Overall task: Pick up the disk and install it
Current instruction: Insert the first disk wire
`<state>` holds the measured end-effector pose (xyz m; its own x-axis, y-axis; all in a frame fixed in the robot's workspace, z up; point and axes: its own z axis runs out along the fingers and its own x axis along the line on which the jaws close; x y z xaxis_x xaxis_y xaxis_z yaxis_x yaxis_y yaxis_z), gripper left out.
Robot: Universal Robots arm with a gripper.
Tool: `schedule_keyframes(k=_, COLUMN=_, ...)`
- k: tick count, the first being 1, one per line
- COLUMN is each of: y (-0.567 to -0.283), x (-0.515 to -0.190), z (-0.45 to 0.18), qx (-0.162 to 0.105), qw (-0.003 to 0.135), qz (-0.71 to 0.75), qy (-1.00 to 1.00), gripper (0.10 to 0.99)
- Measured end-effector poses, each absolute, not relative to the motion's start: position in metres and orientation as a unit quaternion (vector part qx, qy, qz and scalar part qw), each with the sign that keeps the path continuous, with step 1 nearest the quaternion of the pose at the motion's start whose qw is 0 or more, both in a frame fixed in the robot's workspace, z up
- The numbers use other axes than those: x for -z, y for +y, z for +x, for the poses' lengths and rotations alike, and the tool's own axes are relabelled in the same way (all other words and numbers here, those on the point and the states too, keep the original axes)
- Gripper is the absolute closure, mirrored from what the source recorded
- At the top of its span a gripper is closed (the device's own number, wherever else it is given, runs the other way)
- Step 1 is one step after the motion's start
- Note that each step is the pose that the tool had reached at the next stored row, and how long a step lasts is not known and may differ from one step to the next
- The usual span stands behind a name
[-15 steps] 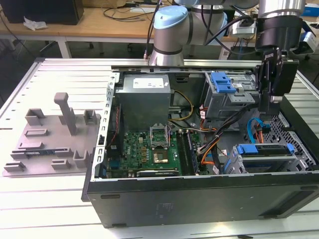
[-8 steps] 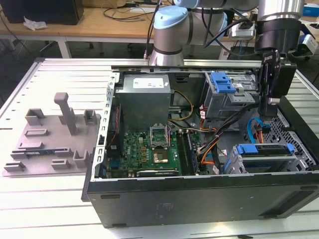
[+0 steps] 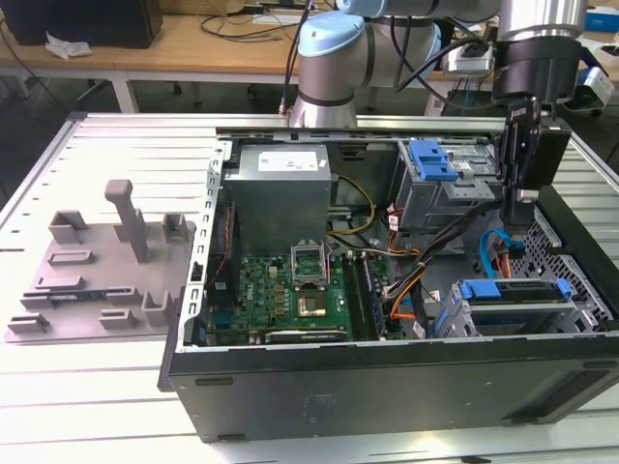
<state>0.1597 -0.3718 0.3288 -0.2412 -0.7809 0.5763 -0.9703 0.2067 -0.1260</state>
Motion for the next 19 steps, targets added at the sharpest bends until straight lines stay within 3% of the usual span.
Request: schedule_keyframes(k=19, y=-0.3671, x=-0.3236, z=0.1630, qx=-0.238, qw=0.199, qz=0.583, qy=-0.751, gripper=0.761)
